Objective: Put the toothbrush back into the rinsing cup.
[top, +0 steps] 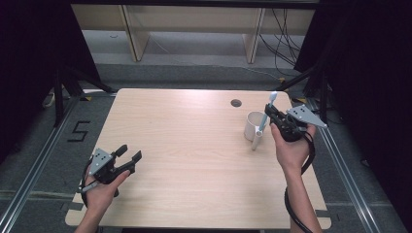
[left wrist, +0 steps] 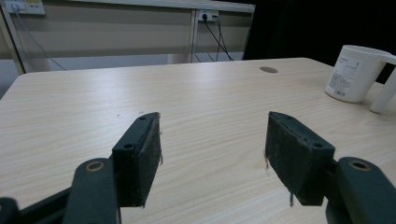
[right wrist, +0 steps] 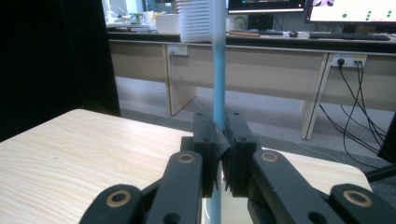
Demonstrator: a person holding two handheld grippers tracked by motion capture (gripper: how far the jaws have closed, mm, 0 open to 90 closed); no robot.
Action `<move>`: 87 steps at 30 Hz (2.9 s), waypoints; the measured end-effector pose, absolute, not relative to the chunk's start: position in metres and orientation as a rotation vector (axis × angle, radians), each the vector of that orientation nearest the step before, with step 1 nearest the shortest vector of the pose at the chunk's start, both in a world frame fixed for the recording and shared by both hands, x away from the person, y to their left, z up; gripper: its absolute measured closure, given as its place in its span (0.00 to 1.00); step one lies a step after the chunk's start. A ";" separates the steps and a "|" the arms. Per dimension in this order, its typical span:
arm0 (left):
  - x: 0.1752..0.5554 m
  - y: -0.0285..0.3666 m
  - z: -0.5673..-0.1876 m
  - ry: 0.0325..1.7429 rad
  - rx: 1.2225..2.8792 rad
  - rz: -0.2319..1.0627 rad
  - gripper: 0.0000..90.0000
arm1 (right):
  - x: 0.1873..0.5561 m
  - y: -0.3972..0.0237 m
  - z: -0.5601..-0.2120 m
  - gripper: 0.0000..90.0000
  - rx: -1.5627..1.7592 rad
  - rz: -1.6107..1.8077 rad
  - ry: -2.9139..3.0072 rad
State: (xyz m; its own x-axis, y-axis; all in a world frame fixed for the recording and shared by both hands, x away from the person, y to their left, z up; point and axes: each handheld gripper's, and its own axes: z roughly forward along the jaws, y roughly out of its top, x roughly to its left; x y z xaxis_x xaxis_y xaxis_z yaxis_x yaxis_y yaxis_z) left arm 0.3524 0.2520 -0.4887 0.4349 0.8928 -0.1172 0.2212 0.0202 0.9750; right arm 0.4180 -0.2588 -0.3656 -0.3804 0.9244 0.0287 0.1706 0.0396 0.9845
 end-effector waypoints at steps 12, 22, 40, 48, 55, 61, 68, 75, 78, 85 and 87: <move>0.353 0.252 -0.490 1.024 1.485 0.704 0.39 | 0.418 -0.259 -0.371 0.95 1.137 1.388 1.637; 0.352 0.252 -0.489 1.034 1.491 0.703 0.39 | 0.419 -0.260 -0.374 0.95 1.138 1.388 1.648; 0.352 0.252 -0.490 1.033 1.493 0.700 0.39 | 0.421 -0.262 -0.379 0.95 1.146 1.379 1.653; 0.352 0.252 -0.490 1.032 1.493 0.700 0.39 | 0.423 -0.260 -0.382 0.95 1.153 1.383 1.658; 0.353 0.251 -0.491 1.033 1.496 0.694 0.39 | 0.424 -0.258 -0.383 0.95 1.164 1.380 1.656; 0.353 0.250 -0.491 1.034 1.497 0.692 0.39 | 0.425 -0.259 -0.385 0.95 1.162 1.371 1.657; 0.353 0.250 -0.491 1.027 1.497 0.693 0.39 | 0.427 -0.258 -0.389 0.95 1.177 1.372 1.664; 0.354 0.250 -0.493 1.014 1.490 0.692 0.39 | 0.428 -0.259 -0.393 0.95 1.191 1.384 1.669; 0.353 0.250 -0.492 1.028 1.504 0.693 0.39 | 0.427 -0.260 -0.395 0.95 1.200 1.376 1.663; 0.353 0.249 -0.493 1.031 1.506 0.688 0.39 | 0.428 -0.262 -0.397 0.95 1.197 1.371 1.666; 0.353 0.248 -0.493 1.031 1.507 0.689 0.39 | 0.428 -0.262 -0.399 0.95 1.200 1.364 1.667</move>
State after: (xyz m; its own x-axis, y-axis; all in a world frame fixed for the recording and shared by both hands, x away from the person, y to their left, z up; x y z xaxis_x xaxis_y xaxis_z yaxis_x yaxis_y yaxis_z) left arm 0.3533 0.2485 -0.4927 0.4463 0.8873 -0.1165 0.2318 0.0111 0.9727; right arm 0.4281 -0.2617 -0.3990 -0.3590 0.9316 0.0565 0.2398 0.0335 0.9703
